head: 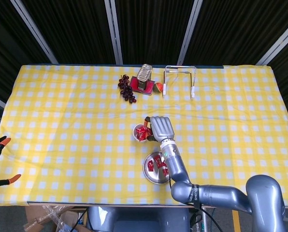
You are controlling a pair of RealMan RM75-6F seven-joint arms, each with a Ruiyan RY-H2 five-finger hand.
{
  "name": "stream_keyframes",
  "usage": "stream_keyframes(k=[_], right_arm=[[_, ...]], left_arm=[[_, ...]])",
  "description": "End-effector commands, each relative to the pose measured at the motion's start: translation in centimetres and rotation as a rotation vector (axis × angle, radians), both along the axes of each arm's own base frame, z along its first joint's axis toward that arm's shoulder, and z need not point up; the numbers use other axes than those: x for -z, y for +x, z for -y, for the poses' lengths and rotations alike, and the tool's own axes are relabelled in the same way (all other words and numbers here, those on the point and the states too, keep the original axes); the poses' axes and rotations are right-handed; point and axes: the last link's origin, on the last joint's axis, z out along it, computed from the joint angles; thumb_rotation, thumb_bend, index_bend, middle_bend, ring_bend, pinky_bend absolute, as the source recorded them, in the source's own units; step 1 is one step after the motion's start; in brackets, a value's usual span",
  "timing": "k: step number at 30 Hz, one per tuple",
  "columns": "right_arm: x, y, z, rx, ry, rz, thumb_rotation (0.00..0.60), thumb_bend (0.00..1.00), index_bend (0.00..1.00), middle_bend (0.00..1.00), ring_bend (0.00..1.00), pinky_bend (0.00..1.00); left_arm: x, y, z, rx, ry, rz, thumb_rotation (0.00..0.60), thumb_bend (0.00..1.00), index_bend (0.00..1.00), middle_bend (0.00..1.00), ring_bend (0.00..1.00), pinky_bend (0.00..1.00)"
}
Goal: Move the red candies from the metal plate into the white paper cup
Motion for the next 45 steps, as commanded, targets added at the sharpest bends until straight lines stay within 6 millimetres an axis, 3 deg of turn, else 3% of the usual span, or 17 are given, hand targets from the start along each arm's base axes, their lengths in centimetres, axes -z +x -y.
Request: stream_keyframes(k=[1,20,25,30,39,42,45], right_arm=[[0.1,0.0,0.0,-0.001,0.003,0.001,0.6,0.55,0.53,0.75,0.92,0.98],[0.2,0.0,0.2,-0.006,-0.005,0.005,0.6,0.56,0.28,0.75,0.92,0.98],[-0.3,0.1,0.3,-0.006,-0.016,0.006,0.6,0.56,0.28,0.75,0.92,0.98],[-0.3,0.1,-0.2,-0.008,-0.003,0.006,0.6,0.51,0.21,0.75,0.92,0.98],[0.5,1.1,-0.6,-0.023,0.006,0.038,0.6,0.5,0.21,0.75,0.92,0.98],[0.9,1.4,-0.5,-0.027,0.004,0.04,0.6,0.46,0.18,0.75,0.92,0.98],[1.2,1.3,-0.3,-0.025,0.005,0.029,0.6,0.37,0.06,0.74,0.89,0.97]], left_arm=[[0.0,0.0,0.0,-0.001,0.0,0.0,0.6,0.04,0.0,0.0,0.0,0.0],[0.0,0.0,0.0,-0.004,-0.001,0.004,0.6,0.04,0.0,0.0,0.0,0.0],[0.0,0.0,0.0,-0.006,-0.001,0.005,0.6,0.04,0.0,0.0,0.0,0.0],[0.0,0.0,0.0,-0.005,-0.002,0.002,0.6,0.04,0.0,0.0,0.0,0.0],[0.0,0.0,0.0,-0.004,0.003,0.0,0.6,0.04,0.0,0.0,0.0,0.0],[0.0,0.0,0.0,-0.005,0.001,0.001,0.6,0.04,0.0,0.0,0.0,0.0],[0.0,0.0,0.0,-0.006,0.002,0.003,0.6,0.04,0.0,0.0,0.0,0.0]])
